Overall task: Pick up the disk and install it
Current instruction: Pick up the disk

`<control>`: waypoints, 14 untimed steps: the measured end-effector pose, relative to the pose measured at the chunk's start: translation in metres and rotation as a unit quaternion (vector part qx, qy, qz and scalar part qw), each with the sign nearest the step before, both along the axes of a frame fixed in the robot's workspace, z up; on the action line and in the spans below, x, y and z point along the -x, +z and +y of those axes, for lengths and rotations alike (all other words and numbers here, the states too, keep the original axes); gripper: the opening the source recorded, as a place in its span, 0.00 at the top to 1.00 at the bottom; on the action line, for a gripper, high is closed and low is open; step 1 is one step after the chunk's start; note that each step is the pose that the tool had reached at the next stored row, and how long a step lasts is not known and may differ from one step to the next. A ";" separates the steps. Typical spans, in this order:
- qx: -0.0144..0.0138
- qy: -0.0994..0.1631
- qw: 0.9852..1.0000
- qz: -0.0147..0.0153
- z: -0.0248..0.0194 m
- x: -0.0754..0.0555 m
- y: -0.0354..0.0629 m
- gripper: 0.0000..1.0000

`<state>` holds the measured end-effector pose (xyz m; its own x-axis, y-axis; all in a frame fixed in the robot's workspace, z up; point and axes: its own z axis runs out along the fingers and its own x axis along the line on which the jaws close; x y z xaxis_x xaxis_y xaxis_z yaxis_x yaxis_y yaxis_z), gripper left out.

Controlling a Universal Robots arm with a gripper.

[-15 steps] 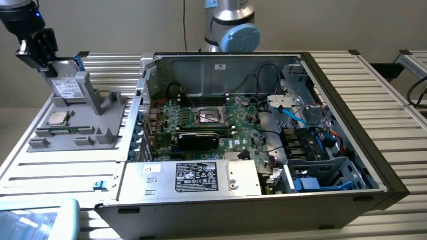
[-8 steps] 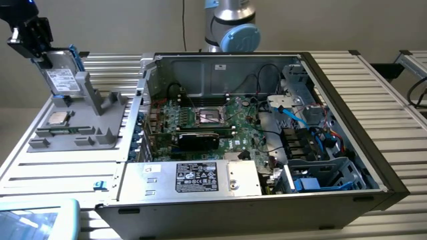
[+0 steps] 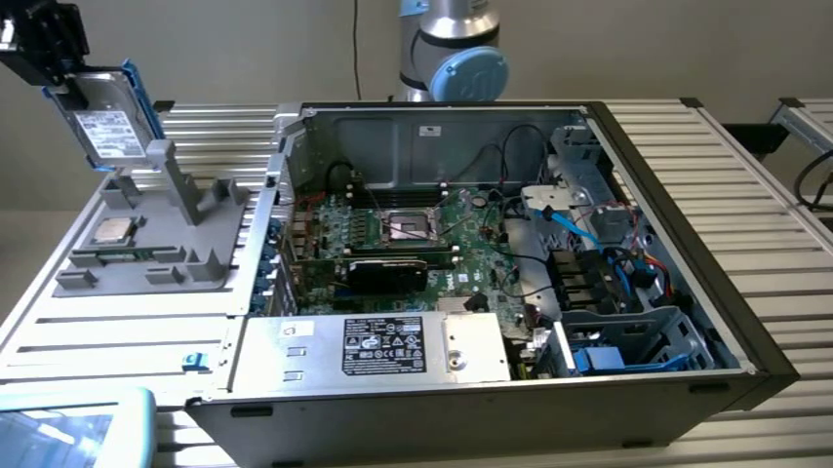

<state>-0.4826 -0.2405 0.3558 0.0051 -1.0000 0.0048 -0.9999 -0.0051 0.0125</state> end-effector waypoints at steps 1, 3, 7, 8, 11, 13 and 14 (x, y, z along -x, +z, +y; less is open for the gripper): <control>0.000 0.000 1.000 0.000 0.0000 0.000 0.0047 0.63; 0.000 0.000 1.000 0.000 0.0000 0.000 0.0134 0.63; 0.000 0.000 1.000 0.000 0.0000 0.000 0.0317 0.63; 0.000 0.000 1.000 0.000 0.0000 0.000 0.0361 0.63; 0.000 0.000 1.000 0.000 -0.0001 -0.003 0.0500 0.63; 0.000 0.000 1.000 0.000 -0.0002 -0.006 0.0591 0.63; 0.000 0.000 1.000 0.000 -0.0004 -0.008 0.0635 0.63</control>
<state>-0.4745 -0.2409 0.4193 0.0052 -1.0000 0.0049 -0.9999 -0.0052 0.0123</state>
